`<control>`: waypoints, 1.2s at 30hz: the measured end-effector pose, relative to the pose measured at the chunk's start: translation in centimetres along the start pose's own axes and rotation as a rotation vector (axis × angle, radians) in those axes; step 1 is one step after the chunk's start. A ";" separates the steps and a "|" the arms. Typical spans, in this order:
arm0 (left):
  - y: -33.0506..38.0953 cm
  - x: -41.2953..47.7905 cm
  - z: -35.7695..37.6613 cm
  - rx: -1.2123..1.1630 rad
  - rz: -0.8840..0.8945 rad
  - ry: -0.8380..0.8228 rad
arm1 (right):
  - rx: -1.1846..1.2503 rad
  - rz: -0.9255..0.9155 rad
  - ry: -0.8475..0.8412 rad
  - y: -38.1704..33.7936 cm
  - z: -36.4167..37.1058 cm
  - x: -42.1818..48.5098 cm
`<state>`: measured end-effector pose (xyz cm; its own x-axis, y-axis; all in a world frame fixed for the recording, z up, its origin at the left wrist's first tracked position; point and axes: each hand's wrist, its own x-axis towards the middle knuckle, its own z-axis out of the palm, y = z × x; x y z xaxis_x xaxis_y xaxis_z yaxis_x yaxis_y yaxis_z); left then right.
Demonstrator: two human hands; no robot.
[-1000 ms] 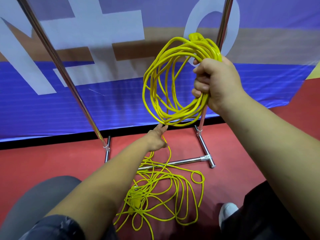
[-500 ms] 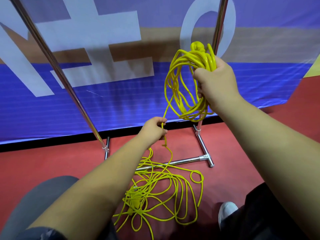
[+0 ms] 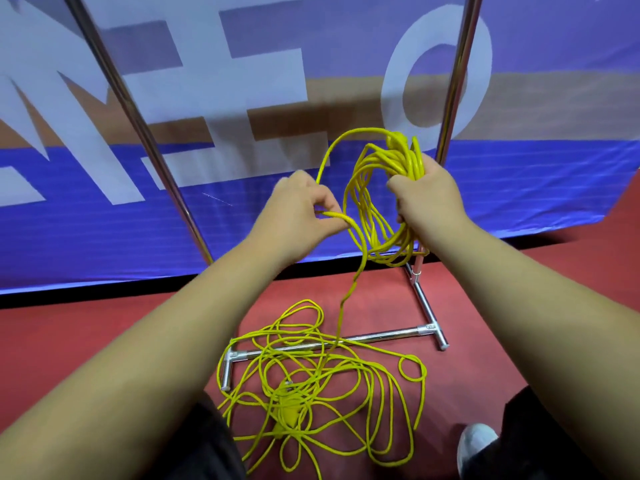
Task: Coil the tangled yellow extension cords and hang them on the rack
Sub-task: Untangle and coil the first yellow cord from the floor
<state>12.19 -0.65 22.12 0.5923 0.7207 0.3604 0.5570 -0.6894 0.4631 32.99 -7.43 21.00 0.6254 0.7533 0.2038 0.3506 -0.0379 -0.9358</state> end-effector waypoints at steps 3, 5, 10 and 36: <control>1.1 0.5 -2.7 -0.048 -0.112 -0.034 | -0.032 0.016 -0.028 0.4 0.7 -0.1; 1.9 0.6 -4.0 -0.490 -0.391 0.003 | -0.068 0.012 -0.064 0.8 1.4 -0.2; 2.5 1.7 -7.4 -1.073 -0.495 0.151 | -0.151 0.044 -0.134 1.3 3.1 -0.9; 1.0 5.1 -8.0 -0.822 -0.388 0.272 | 0.428 0.400 -0.349 -1.9 7.3 -3.0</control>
<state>11.05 2.92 30.90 0.2384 0.9525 0.1894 0.0408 -0.2047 0.9780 25.38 -4.78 20.07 0.3627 0.9059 -0.2188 -0.2126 -0.1482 -0.9658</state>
